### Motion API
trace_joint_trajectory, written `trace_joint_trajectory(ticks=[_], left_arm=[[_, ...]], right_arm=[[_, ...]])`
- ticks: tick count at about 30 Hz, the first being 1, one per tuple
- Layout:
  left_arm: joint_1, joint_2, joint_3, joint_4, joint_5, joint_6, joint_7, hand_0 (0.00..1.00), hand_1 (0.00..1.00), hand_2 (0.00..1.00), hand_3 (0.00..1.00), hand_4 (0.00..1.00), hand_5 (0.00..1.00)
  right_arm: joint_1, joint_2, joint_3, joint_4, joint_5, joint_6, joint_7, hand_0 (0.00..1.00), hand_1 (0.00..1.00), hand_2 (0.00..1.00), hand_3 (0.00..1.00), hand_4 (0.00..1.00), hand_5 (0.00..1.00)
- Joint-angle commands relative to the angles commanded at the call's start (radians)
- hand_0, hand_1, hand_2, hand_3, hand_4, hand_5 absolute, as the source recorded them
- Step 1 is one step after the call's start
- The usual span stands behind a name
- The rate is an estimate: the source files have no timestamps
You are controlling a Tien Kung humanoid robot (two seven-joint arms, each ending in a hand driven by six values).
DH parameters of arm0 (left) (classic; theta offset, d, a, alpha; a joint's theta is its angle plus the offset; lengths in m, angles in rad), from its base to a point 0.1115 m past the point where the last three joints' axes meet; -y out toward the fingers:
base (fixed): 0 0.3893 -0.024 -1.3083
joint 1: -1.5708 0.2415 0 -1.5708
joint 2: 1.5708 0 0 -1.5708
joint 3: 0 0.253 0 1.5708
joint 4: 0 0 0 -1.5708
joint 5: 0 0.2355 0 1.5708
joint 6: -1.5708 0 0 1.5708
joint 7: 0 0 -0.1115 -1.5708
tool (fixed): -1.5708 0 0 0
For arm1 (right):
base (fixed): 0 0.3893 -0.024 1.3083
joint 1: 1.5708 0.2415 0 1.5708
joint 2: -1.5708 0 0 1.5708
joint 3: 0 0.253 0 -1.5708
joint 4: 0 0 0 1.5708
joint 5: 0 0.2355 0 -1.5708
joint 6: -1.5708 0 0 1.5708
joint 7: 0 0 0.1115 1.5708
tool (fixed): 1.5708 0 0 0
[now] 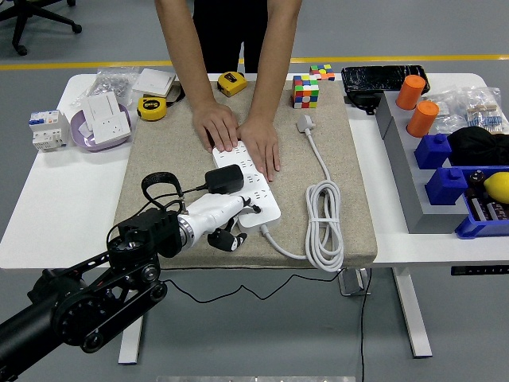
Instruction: Pick up the plug,place it near the board,insert it into the board,press the button
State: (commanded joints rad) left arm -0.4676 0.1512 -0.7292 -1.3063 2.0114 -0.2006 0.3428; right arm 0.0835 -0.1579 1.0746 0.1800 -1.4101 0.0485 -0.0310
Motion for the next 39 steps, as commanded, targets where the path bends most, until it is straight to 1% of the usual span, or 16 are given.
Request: trace_joint_trajectory(ticks=[7,12,13,15,18,19,20,21,24,25,28,30,31,34,38,39], left_arm=[[0.004,0.003,-0.005,-0.013,0.015,0.001,-0.001,0.125,0.008,0.146,0.806,0.584,0.002],[0.008,0.001,-0.054,-0.097,0.050,0.004,-0.005,0.125,0.008,0.146,0.806,0.584,0.002],[0.010,-0.001,-0.069,-0.119,0.055,0.010,-0.011,0.197,0.086,0.229,0.832,0.694,0.002],[0.013,-0.007,-0.096,-0.149,0.054,0.036,-0.037,0.197,0.086,0.229,0.832,0.694,0.002],[0.018,-0.025,-0.138,-0.148,-0.043,0.136,-0.138,0.197,0.086,0.229,0.832,0.694,0.002],[0.020,-0.037,-0.153,-0.132,-0.082,0.169,-0.172,0.573,0.645,0.580,0.818,0.710,0.031],[0.021,-0.051,-0.169,-0.114,-0.128,0.207,-0.215,0.573,0.645,0.580,0.818,0.710,0.031],[0.022,-0.060,-0.178,-0.102,-0.167,0.230,-0.246,0.573,0.645,0.580,0.818,0.710,0.031],[0.026,-0.106,-0.213,-0.039,-0.297,0.279,-0.341,0.573,0.645,0.580,0.818,0.710,0.031],[0.027,-0.117,-0.223,-0.024,-0.342,0.285,-0.365,0.875,0.956,0.926,0.888,0.966,0.191],[0.019,-0.149,-0.257,0.029,-0.466,0.287,-0.415,0.875,0.956,0.926,0.888,0.966,0.191],[0.006,-0.151,-0.270,0.068,-0.550,0.288,-0.428,0.875,0.956,0.926,0.888,0.966,0.191],[0.000,-0.151,-0.274,0.087,-0.589,0.290,-0.433,0.998,0.998,0.998,0.967,0.998,0.283],[-0.025,-0.151,-0.283,0.162,-0.719,0.304,-0.437,0.998,0.998,0.998,0.967,0.998,0.283],[-0.069,-0.151,-0.283,0.289,-0.888,0.327,-0.419,0.998,0.998,0.998,0.955,0.998,0.269],[-0.077,-0.151,-0.280,0.320,-0.902,0.331,-0.412,0.998,0.998,0.998,0.955,0.998,0.269]], right_arm=[[-0.001,0.000,0.001,0.000,-0.002,0.000,-0.001,0.884,0.748,0.711,0.680,0.984,0.570],[0.000,0.000,-0.002,0.000,0.002,0.000,0.001,0.884,0.748,0.711,0.680,0.984,0.570],[0.000,0.000,-0.003,0.000,0.003,0.000,0.000,0.884,0.748,0.711,0.679,0.985,0.570],[0.000,0.001,-0.001,0.000,0.002,0.000,0.000,0.884,0.748,0.711,0.679,0.985,0.570],[-0.001,0.002,0.004,0.000,-0.003,0.000,-0.001,0.884,0.748,0.711,0.679,0.985,0.570],[0.000,0.002,0.004,0.000,-0.002,0.000,-0.001,0.883,0.748,0.711,0.678,0.985,0.571],[0.000,0.003,0.003,0.000,-0.001,0.000,-0.001,0.883,0.748,0.711,0.678,0.985,0.571],[0.001,0.004,0.002,0.000,-0.001,0.000,-0.001,0.883,0.748,0.711,0.678,0.985,0.571],[0.003,0.006,-0.004,0.000,0.005,0.000,0.001,0.883,0.748,0.711,0.678,0.985,0.571],[0.004,0.006,-0.004,0.000,0.006,0.000,0.001,0.884,0.748,0.711,0.678,0.985,0.571],[0.003,0.005,-0.003,0.000,0.003,0.000,0.000,0.884,0.748,0.711,0.678,0.985,0.571],[0.003,0.004,0.001,0.000,-0.001,0.000,-0.002,0.884,0.748,0.711,0.678,0.985,0.571],[0.003,0.004,0.000,0.000,0.000,0.000,-0.001,0.884,0.748,0.711,0.678,0.985,0.571],[0.004,0.003,-0.002,0.000,0.001,0.000,-0.002,0.884,0.748,0.711,0.678,0.985,0.571],[0.006,0.003,-0.010,0.000,0.007,0.000,0.000,0.884,0.748,0.711,0.678,0.985,0.571],[0.007,0.003,-0.012,0.000,0.009,0.000,0.000,0.884,0.748,0.711,0.678,0.985,0.571]])
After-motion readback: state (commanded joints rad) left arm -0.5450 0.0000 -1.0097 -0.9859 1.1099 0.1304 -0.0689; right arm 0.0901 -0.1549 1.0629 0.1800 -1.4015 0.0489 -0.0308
